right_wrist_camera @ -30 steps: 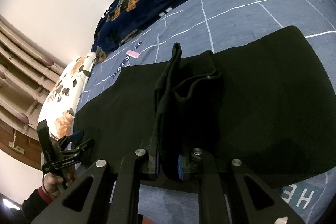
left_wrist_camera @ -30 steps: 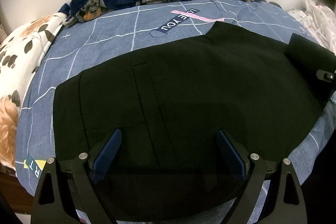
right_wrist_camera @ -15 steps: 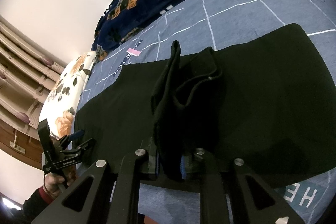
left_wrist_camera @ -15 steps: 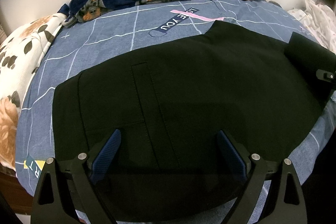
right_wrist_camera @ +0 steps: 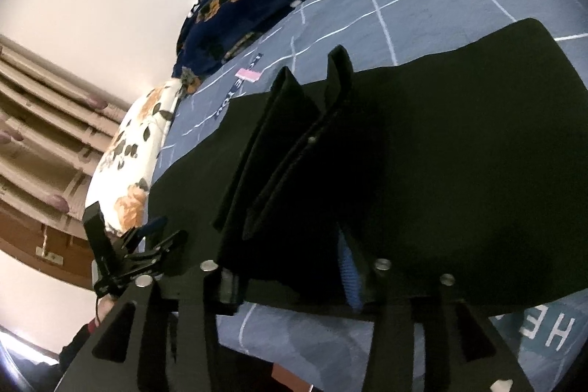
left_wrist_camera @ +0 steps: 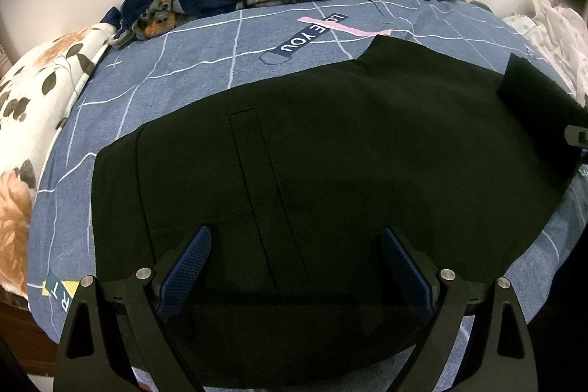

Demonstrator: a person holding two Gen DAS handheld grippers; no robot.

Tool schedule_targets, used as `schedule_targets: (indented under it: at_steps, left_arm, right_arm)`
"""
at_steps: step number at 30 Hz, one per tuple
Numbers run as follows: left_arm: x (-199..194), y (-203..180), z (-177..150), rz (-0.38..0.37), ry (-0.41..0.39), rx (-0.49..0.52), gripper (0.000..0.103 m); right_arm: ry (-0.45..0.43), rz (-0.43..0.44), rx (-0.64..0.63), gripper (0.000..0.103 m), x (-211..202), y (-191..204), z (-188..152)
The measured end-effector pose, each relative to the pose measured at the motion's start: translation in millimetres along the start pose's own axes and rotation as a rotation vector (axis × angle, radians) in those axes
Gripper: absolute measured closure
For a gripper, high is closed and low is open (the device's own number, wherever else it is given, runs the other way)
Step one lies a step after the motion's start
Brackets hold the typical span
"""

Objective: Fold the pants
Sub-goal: 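Open the right gripper and release the folded trousers edge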

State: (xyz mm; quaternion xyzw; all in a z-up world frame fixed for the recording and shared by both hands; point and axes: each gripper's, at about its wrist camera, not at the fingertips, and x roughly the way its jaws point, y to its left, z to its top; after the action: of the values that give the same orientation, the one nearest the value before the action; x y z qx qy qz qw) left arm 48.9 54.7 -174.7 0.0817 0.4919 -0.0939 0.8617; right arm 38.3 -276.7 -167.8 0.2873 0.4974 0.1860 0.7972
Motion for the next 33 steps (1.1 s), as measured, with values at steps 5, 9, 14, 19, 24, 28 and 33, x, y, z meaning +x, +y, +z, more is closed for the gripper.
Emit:
schedule_targets:
  at_steps: [5,9,14,19,24,28,33]
  left_arm:
    - [-0.3,-0.8,0.7,0.001,-0.001,0.001,0.01]
    - [-5.2,0.0,1.7,0.02,-0.016,0.007,0.01]
    - [-42.3,-7.6,12.0,0.019,-0.134,0.044,0.01]
    - [-65.1,-37.9,33.7,-0.102,-0.181,0.097,0.01]
    - [-57.6,-84.2,58.0,-0.22,-0.177,0.154,0.01]
    - [-35.9,-119.1,73.3,-0.303,-0.144,0.147,0.01]
    - [-15.4,-150.2,83.4,-0.366,-0.131,0.143,0.01]
  right_arm:
    - [0.033,0.039,-0.032,0.049,-1.4,9.0,-1.8]
    - [0.035,0.191,0.053,0.048,-20.1,-2.8,2.7]
    - [-0.139,0.32,0.255,0.048,-86.2,-55.9,20.0]
    - [-0.337,0.201,0.358,0.048,-158.1,-111.5,15.1]
    - [-0.413,0.151,0.403,0.079,-183.9,-136.2,16.0]
    - [-0.344,0.122,0.336,0.086,-162.8,-127.9,34.9]
    - [-0.269,0.096,0.263,0.087,-121.4,-121.0,67.6]
